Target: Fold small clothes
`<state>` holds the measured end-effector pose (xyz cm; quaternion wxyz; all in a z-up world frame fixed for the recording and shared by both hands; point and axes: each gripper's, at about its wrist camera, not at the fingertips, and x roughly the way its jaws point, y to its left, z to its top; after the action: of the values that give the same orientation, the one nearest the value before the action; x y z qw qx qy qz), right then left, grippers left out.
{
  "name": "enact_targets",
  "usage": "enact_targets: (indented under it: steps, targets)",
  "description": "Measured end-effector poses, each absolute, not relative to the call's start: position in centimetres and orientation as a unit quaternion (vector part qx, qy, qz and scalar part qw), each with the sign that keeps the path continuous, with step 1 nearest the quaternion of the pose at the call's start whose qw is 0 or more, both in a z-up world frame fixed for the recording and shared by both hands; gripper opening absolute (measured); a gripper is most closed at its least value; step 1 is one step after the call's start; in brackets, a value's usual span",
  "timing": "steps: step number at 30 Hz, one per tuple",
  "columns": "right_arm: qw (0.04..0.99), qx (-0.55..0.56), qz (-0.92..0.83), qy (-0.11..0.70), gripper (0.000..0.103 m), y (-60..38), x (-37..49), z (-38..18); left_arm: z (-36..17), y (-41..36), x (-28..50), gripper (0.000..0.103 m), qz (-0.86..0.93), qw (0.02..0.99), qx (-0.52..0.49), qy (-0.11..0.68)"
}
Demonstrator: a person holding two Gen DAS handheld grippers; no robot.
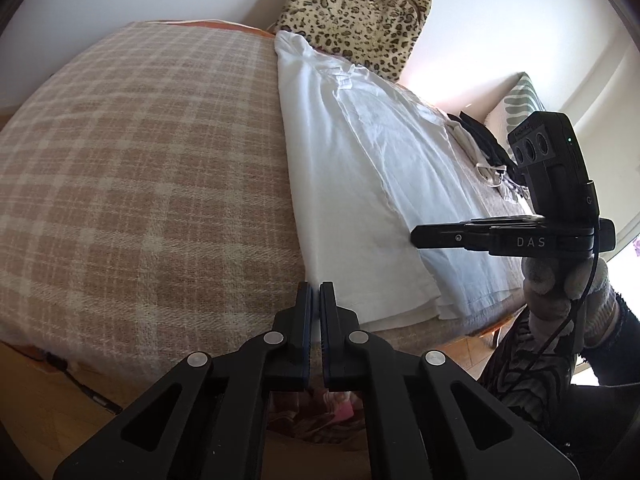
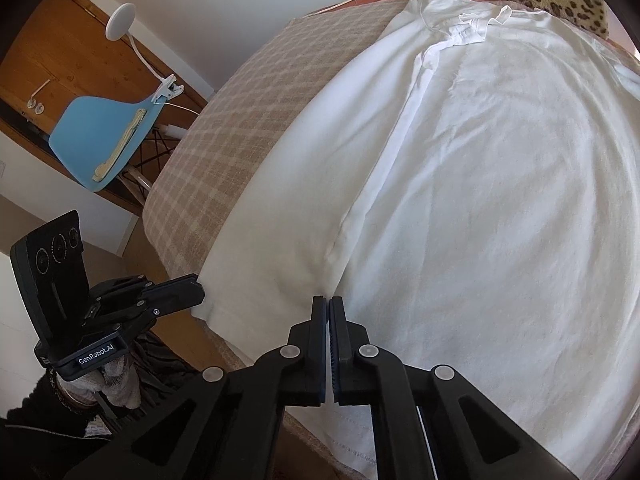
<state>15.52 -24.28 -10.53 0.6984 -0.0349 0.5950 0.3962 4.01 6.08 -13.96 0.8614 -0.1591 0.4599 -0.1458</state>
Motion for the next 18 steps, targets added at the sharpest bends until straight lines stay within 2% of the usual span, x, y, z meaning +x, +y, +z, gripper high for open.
enact_targets:
  steps: [3, 6, 7, 8, 13, 15, 16, 18]
  targets:
    - [0.700, -0.032, 0.397, 0.592, 0.005, -24.8, 15.6, -10.2, -14.1, 6.4, 4.1, 0.003, -0.132, 0.860, -0.154, 0.468]
    - [0.703, -0.032, 0.404, 0.585, 0.011, -25.5, 15.7, -9.4, -13.3, 5.7, 3.5, 0.012, -0.114, 0.875, -0.111, 0.458]
    - [0.711, -0.033, 0.403, 0.576, 0.025, -26.0, 15.7, -8.8, -12.9, 5.4, 3.3, 0.015, -0.114, 0.879, -0.105, 0.450]
    - [0.718, -0.032, 0.401, 0.568, 0.035, -26.6, 15.9, -8.2, -12.5, 5.1, 3.1, 0.015, -0.118, 0.884, -0.101, 0.442]
    - [0.773, -0.006, 0.375, 0.512, 0.040, -30.8, 18.2, -4.7, -10.9, 1.5, 3.0, 0.016, -0.147, 0.898, -0.055, 0.411]
    - [0.790, 0.014, 0.357, 0.499, 0.040, -32.9, 19.5, -3.8, -10.4, -0.2, 3.2, 0.025, -0.169, 0.899, -0.043, 0.401]
    - [0.797, 0.023, 0.347, 0.493, 0.040, -33.8, 20.0, -3.6, -10.2, -1.1, 3.3, 0.034, -0.181, 0.899, -0.037, 0.397]
    - [0.814, 0.037, 0.326, 0.479, 0.040, -35.6, 21.1, -3.2, -9.7, -3.0, 3.8, 0.036, -0.203, 0.899, -0.026, 0.387]
